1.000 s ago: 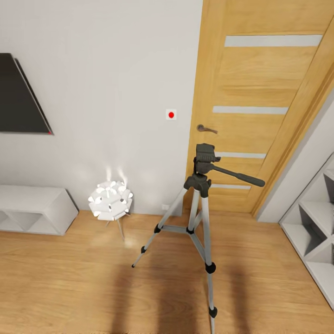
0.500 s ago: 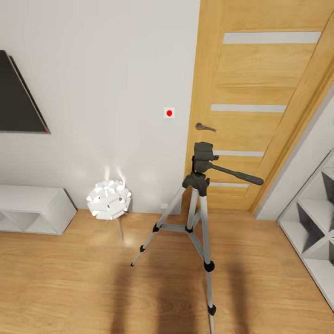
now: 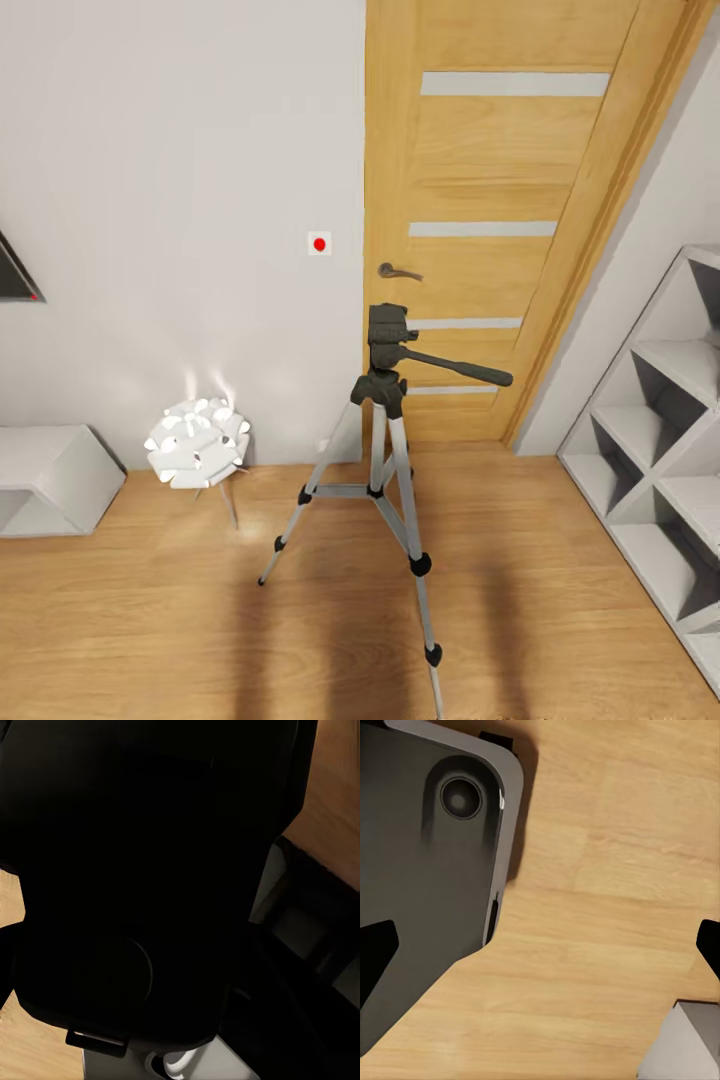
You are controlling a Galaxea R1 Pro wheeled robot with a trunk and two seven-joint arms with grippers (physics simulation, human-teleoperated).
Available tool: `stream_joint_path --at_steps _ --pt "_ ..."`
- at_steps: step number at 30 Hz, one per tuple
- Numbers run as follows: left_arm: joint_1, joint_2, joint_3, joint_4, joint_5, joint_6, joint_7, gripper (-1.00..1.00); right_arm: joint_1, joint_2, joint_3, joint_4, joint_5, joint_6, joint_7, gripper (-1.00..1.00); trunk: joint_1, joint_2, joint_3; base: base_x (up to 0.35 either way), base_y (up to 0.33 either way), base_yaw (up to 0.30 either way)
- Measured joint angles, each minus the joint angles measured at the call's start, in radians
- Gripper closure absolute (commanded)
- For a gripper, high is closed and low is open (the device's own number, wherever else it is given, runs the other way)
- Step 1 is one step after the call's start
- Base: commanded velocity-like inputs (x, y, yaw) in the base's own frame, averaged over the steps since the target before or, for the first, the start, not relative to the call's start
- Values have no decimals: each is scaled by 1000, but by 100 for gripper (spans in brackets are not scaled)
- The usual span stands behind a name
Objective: Attach the digital camera to the camera tripod in the bedroom.
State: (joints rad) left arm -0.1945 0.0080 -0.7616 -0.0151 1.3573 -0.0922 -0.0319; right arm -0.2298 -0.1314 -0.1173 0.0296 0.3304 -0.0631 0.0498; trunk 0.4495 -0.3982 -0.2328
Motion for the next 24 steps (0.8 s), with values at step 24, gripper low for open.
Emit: stream_joint_path --at_steps 24 --pt "0 0 0 2 1 -1 1 100 0 2 -3 0 0 12 -9 -100 0 0 -16 0 0 -14"
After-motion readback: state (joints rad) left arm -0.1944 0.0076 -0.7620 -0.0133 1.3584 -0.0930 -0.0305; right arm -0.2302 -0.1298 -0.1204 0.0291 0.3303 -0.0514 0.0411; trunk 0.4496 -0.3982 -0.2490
